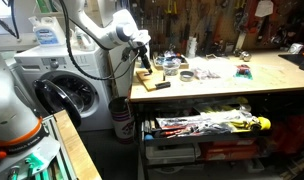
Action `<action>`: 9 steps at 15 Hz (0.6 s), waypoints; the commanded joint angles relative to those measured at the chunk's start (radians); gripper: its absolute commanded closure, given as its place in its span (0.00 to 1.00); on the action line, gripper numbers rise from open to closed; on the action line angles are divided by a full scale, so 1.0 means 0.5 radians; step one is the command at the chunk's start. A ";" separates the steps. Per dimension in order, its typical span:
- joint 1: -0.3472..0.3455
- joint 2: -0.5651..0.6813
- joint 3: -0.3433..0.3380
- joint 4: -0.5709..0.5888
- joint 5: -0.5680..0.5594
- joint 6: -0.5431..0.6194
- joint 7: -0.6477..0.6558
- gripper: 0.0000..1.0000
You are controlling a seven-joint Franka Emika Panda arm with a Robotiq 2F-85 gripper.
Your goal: Pick up the batteries on top of the chopping board and make them stand upright on the board
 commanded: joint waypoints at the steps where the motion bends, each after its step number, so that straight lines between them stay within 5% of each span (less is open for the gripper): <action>1: 0.047 0.079 -0.024 0.121 0.365 -0.160 -0.284 0.00; 9: 0.086 0.253 -0.077 0.449 0.626 -0.540 -0.534 0.00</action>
